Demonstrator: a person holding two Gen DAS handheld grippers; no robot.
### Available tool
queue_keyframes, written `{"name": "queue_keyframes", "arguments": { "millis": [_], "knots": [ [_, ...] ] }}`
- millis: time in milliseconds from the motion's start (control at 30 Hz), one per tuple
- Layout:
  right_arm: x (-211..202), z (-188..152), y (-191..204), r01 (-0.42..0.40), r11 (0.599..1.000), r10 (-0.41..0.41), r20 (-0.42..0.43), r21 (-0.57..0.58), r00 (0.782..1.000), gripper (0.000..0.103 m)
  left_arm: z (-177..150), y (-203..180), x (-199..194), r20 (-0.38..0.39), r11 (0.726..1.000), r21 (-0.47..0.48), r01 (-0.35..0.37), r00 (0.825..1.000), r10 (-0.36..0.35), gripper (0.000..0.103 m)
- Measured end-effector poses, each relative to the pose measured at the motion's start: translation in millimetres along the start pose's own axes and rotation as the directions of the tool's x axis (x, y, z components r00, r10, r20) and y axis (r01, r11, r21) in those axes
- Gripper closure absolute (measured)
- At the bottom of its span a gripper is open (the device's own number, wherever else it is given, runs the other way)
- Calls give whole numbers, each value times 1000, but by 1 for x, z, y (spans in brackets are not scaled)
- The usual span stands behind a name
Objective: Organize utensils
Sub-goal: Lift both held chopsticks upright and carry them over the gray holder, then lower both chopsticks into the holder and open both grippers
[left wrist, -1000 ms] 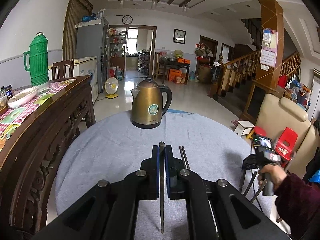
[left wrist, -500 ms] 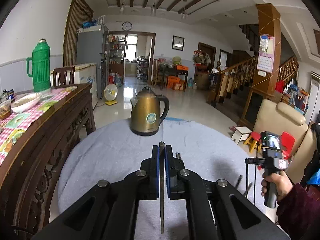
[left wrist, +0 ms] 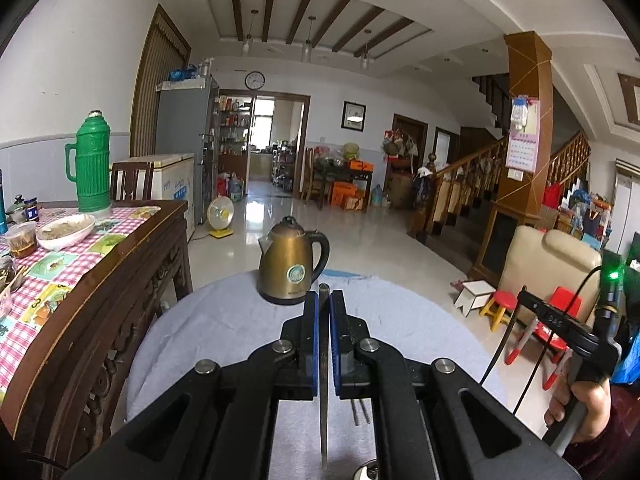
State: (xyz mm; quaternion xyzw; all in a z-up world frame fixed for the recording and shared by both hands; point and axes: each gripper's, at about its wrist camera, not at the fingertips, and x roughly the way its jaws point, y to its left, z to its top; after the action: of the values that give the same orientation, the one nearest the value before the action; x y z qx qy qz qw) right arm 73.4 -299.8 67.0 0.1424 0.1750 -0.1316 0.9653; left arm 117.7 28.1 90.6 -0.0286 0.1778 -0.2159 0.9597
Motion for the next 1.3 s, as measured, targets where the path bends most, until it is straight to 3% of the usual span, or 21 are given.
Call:
{"name": "queue_keyframes", "arguments": {
  "millis": [233,533,867,1133,1300],
  "knots": [
    [-50,14,38,-120,992,122,85,-31,989,97,9,-13,-22,34,999,5,50,998,-50,98],
    [-83,9,72,-269,962,272,94,-45,958,97,14,-28,-35,41,993,2,114,993,-114,98],
    [-72,-43,109,-286,949,295,54,-135,954,97,-10,-37,-20,-18,995,-11,103,994,-103,98],
    [-51,-80,105,-290,949,286,-49,-125,957,97,-40,-37,-2,-102,997,-31,69,992,-72,98],
    [-49,-87,99,-292,948,286,-67,-127,956,96,-49,-39,3,-121,998,-30,60,991,-63,98]
  ]
}}
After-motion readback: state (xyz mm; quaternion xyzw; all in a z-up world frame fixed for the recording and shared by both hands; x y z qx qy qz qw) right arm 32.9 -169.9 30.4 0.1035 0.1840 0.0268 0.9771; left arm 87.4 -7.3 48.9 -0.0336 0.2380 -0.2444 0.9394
